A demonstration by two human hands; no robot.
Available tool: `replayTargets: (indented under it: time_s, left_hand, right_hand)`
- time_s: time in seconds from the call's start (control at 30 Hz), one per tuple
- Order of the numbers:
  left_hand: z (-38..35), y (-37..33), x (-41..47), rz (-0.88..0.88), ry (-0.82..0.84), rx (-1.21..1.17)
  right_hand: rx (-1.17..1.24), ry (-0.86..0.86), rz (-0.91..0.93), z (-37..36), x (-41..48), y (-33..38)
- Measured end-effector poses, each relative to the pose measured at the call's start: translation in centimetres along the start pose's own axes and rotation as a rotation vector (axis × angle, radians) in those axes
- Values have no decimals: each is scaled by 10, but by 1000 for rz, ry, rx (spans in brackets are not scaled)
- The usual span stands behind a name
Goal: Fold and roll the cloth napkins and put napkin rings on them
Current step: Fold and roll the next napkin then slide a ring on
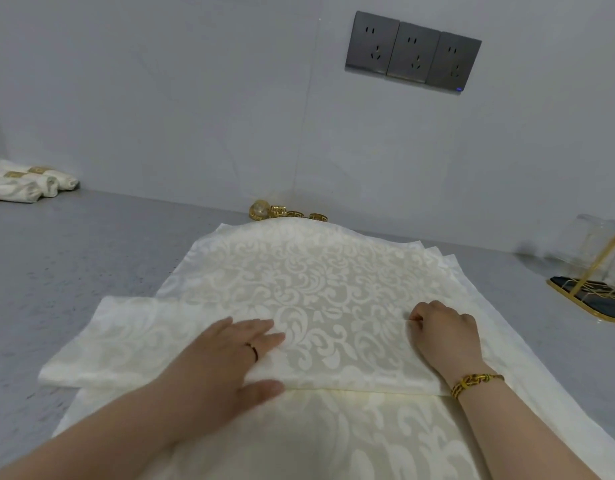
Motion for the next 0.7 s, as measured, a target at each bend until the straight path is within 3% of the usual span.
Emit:
replayTargets:
  time_s: [0.13,0.23,0.3,0.37,0.4,0.53,0.7]
  left_hand:
    - [-14,-4,2,-42,58,48]
    - [-15,-8,1,-73,61,77]
    - [-13,-8,0,-71,62,71]
    - [-13,-8,0,-62,60,49]
    - [-12,-7,0,-55,57,40]
    - [-12,-4,3,-19,48,-20]
    - [-15,7,6,42,60,-95]
  right_hand:
    - [48,-14,7,-2,-5,5]
    - [210,-153,312,13,-24,61]
    - [262,41,479,0,-46,112]
    - [304,407,465,-39,-71,143]
    - [308,483,464,-50,-78,153]
    - [282,515,448,-64,-78,148]
    - [195,456,330,-53,-62,74]
Point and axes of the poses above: each hand's wrist, its own x-axis towards the middle knuckle, its own z-axis out of the back of the hand, y = z × x, the point moved 10 cm from there along x, towards the middle knuckle, and after that the axes turned 15 degrees about x, right-handed, at the moved point
